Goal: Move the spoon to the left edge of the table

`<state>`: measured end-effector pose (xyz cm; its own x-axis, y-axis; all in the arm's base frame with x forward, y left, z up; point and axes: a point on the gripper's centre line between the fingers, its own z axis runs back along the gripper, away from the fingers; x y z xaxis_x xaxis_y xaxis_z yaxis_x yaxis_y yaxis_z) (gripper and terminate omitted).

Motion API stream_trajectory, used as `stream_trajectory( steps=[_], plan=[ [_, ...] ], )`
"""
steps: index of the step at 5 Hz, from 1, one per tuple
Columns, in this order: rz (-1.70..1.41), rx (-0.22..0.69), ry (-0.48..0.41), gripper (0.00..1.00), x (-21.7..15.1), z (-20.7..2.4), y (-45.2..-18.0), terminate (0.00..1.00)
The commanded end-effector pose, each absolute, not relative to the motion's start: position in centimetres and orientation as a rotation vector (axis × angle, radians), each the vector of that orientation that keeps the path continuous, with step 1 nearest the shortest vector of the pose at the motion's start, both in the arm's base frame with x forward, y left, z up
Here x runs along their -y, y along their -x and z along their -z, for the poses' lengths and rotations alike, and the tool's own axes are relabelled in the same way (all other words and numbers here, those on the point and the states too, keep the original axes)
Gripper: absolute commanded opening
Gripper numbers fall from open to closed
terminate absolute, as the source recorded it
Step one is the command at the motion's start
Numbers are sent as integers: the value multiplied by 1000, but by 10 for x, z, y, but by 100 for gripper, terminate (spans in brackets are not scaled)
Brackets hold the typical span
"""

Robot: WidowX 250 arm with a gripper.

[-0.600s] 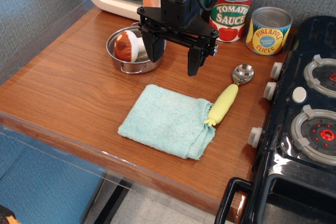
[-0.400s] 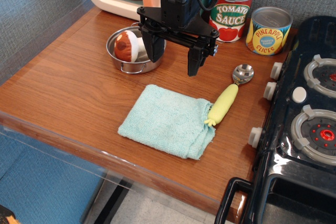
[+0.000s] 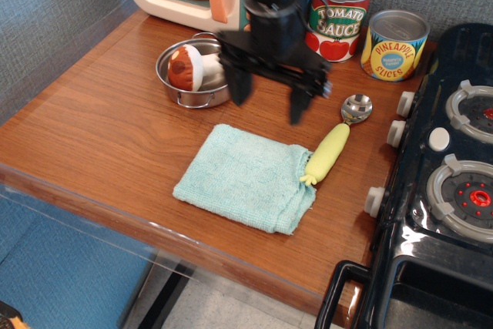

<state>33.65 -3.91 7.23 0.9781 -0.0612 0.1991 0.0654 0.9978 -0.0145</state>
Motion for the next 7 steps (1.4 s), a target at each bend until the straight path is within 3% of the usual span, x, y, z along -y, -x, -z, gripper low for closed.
stream_trajectory(
  steps=[1,3,4,6,7],
  plan=[
    [85,235,55,100,84,-58,-379,0],
    [100,209,66,100,103,-38,-393,0],
    [116,189,61,0,105,-34,-390,0],
    [132,143,42,0,108,-34,-390,0],
    [186,190,50,0,117,-55,-405,0]
  ],
)
